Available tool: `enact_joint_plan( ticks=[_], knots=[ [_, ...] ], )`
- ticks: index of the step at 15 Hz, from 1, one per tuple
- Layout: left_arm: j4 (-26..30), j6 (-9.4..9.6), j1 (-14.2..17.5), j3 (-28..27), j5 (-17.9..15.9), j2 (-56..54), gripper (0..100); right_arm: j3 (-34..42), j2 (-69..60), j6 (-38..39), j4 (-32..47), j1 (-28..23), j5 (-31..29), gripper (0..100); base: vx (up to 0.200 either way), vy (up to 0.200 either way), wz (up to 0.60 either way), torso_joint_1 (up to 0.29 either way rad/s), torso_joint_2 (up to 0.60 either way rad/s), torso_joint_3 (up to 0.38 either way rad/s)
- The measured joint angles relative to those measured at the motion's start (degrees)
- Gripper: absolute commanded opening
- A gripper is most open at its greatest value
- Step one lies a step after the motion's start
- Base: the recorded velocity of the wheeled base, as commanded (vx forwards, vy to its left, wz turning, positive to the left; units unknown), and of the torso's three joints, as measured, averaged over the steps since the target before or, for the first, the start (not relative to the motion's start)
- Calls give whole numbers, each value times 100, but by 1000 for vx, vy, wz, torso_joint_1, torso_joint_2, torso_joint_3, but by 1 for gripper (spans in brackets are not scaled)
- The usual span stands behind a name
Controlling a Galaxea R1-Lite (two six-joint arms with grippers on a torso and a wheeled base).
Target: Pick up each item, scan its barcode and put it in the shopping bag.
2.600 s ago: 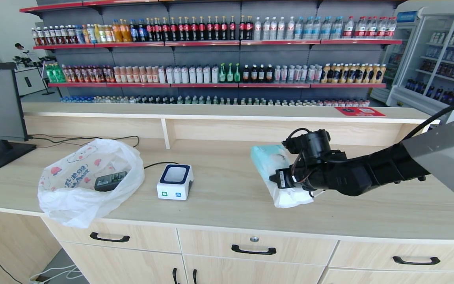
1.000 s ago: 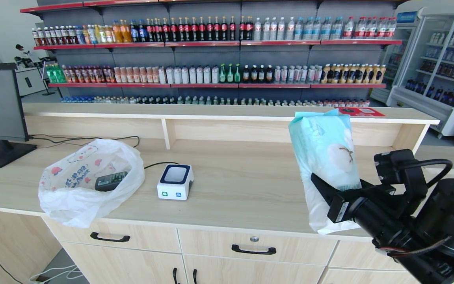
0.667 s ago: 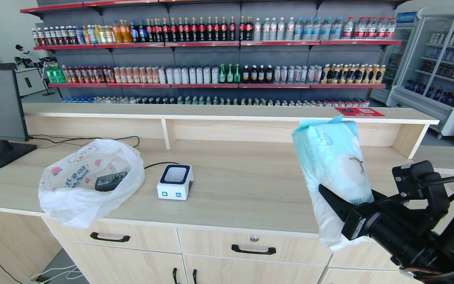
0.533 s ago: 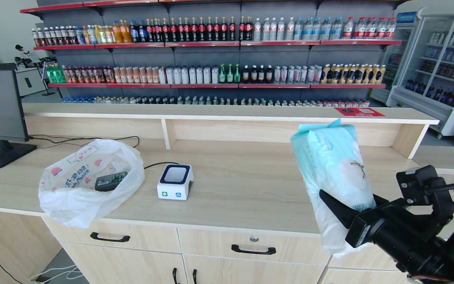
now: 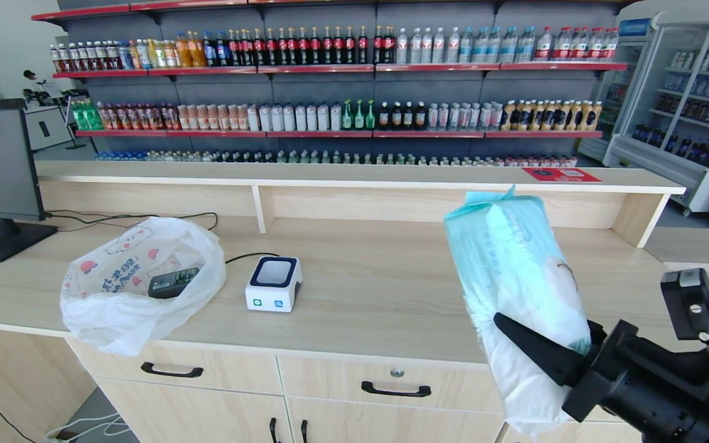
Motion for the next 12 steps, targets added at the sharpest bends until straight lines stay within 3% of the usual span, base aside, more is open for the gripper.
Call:
enact_joint_plan(
  ticks=[6,12],
  knots=[
    [0,0,5,0,0,0,100,-27,6,1270,-312,20,173,0,0,0,0,0,0,0],
    [0,-7,0,0,0,0,100,-1074,168,2377,-325,664,178,0,0,0,0,0,0,0]
  ],
)
